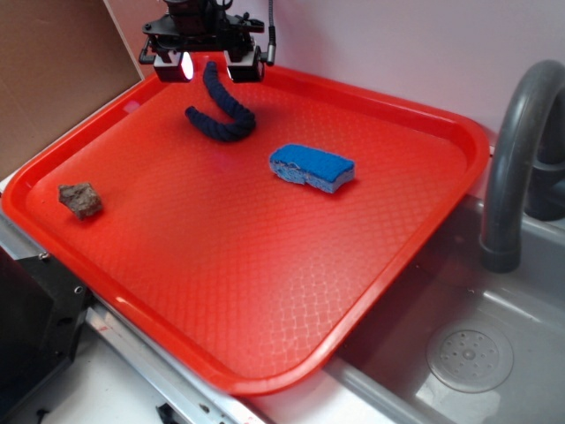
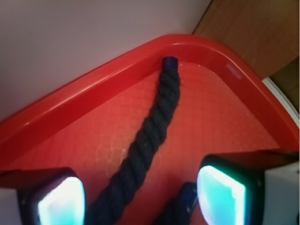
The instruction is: Grab the blue rope.
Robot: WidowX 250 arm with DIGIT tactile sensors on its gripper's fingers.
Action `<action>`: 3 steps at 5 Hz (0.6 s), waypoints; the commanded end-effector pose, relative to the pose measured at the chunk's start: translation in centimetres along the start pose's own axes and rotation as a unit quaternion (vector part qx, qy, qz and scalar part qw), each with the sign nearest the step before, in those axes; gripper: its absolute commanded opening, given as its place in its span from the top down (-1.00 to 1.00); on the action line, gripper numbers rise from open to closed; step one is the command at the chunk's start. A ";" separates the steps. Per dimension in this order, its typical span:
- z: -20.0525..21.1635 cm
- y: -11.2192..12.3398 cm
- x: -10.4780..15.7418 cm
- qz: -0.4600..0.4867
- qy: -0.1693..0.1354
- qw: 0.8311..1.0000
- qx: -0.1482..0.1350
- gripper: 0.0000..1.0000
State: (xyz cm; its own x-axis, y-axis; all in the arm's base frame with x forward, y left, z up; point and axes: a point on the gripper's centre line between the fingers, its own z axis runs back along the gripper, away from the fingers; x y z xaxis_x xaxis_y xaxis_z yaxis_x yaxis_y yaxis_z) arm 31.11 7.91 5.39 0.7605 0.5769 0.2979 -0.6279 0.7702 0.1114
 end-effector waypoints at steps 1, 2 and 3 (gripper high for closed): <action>-1.8 -0.1 2.1 -0.007 0.002 1.000 -0.024 -1.00; -3.1 -0.4 2.0 -0.025 0.027 0.998 -0.046 -1.00; -3.9 0.0 1.4 -0.018 0.041 0.998 -0.048 1.00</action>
State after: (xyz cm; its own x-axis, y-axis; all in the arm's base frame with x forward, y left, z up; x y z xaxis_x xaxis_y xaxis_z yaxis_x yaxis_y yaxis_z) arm 32.80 8.40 1.41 0.8083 0.5556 0.1947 -0.5715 0.8200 0.0324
